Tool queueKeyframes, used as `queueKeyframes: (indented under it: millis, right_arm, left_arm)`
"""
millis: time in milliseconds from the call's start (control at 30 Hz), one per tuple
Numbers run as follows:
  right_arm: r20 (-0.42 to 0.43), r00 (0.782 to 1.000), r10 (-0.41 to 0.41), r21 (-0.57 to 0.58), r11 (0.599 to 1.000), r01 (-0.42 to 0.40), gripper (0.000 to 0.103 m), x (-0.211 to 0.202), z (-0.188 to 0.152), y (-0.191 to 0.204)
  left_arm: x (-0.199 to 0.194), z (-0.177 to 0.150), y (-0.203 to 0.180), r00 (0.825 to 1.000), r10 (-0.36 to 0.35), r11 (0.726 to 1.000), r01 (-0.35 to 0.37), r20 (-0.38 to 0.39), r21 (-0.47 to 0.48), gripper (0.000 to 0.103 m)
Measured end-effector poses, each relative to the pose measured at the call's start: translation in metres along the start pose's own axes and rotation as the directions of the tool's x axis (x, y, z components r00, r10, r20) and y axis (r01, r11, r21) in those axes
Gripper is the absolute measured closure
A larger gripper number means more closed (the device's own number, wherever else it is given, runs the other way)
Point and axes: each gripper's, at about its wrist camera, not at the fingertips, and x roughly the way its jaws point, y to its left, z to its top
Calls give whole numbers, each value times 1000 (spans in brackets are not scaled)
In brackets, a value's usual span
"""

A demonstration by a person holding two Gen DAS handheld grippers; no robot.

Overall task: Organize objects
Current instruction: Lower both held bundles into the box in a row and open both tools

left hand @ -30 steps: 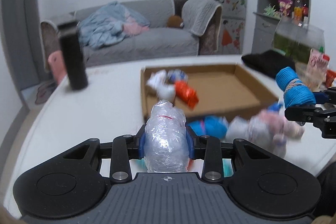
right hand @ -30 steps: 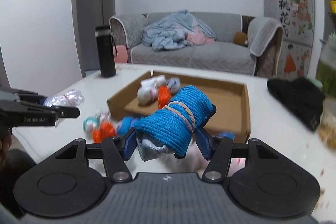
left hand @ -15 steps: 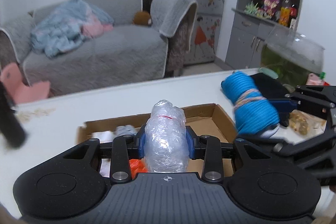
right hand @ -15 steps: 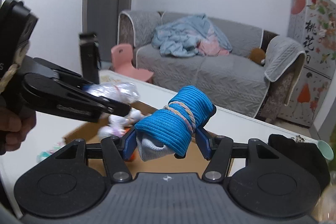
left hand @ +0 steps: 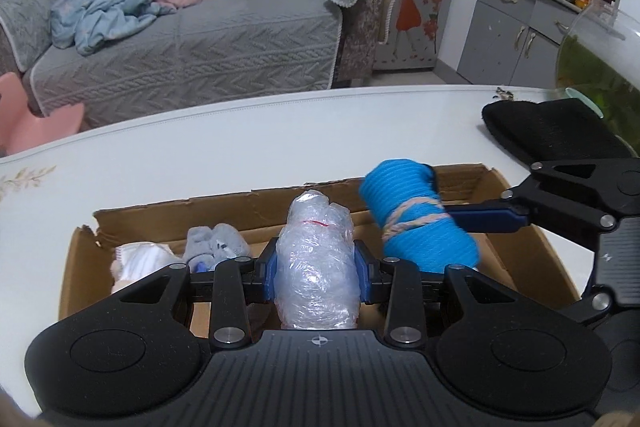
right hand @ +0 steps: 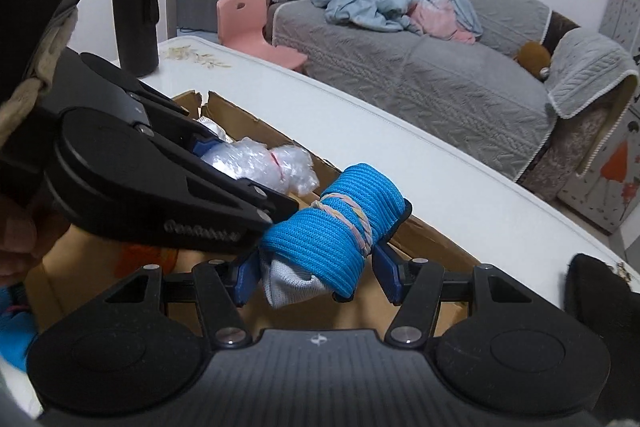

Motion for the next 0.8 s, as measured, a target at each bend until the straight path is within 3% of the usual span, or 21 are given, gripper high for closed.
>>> queueKeyframes:
  millis: [533, 700, 800]
  right_arm:
    - [-80, 997, 26, -27, 999, -28, 47, 17, 2, 2]
    - [-90, 996, 18, -37, 999, -22, 45, 21, 4, 3]
    - [-102, 995, 12, -41, 999, -16, 43, 24, 6, 2]
  left_arm:
    - [19, -10, 1, 999, 49, 999, -48, -16, 25, 60]
    - [20, -10, 0, 998, 60, 998, -59, -17, 33, 56]
    - [19, -10, 0, 998, 65, 997, -65, -20, 31, 48]
